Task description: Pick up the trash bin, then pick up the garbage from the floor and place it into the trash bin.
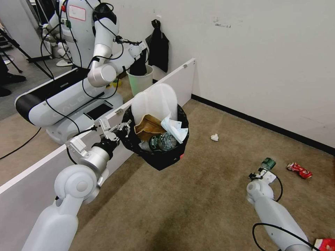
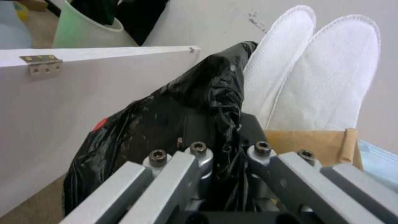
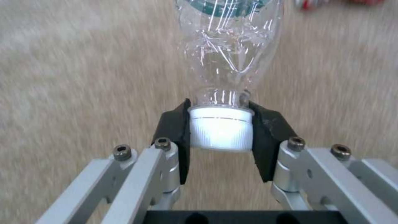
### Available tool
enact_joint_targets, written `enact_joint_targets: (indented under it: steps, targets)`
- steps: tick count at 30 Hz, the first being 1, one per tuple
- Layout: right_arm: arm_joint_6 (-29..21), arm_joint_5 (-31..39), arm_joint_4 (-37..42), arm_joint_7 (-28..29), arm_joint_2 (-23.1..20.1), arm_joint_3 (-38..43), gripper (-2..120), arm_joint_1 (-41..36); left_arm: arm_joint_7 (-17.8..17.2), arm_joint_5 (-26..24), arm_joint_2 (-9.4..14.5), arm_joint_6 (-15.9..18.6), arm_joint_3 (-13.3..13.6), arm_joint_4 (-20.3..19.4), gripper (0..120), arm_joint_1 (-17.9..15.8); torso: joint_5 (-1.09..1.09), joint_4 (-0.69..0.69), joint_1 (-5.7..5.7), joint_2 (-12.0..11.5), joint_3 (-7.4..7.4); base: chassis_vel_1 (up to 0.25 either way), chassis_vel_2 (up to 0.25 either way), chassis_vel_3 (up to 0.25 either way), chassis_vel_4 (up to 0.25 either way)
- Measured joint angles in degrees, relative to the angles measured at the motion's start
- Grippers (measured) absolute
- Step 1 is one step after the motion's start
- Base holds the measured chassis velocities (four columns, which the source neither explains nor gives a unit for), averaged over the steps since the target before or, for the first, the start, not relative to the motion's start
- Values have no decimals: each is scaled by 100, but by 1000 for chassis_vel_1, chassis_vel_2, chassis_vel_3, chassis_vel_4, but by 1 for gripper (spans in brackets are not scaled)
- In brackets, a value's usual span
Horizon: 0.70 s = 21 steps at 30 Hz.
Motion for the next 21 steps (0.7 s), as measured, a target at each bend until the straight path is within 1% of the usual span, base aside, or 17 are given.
enact_joint_targets:
  steps: [1,8,9,10,11,12,14,19,21]
  targets:
    - [68,-136,92,-25,-43,9,28,-12,-11,-7,3,0,2,27,3,-19,0,-1,0,0,0,0,0,0,0]
    - [207,-429,497,-114,-139,27,28,-50,-46,-23,1,3,22,91,3,-68,0,0,0,0,0,0,0,0,0]
    - [280,-601,622,-169,-144,41,28,-66,-54,-25,-4,7,29,103,3,-84,0,0,0,0,0,0,0,0,0]
    - [280,-601,622,-169,-144,41,28,-66,-54,-25,-4,7,29,103,3,-84,0,0,0,0,0,0,0,0,0]
    - [395,-880,845,-273,-145,72,28,-98,-64,-29,-13,17,36,127,3,-106,0,-1,0,0,0,0,0,0,0]
    - [395,-880,845,-273,-145,72,28,-98,-64,-29,-13,17,36,127,3,-106,0,-1,0,0,0,0,0,0,0]
    - [426,-987,1201,-332,-146,84,28,-137,-88,-29,-15,27,41,153,3,-124,0,0,0,0,0,0,0,0,0]
    - [424,-1000,1368,-350,-149,85,28,-160,-97,-30,-14,30,41,159,3,-132,-1,1,0,0,0,0,0,0,0]
    - [362,-1003,1753,-373,-167,86,28,-215,-118,-44,-10,37,41,164,3,-155,0,0,0,0,0,0,0,0,0]
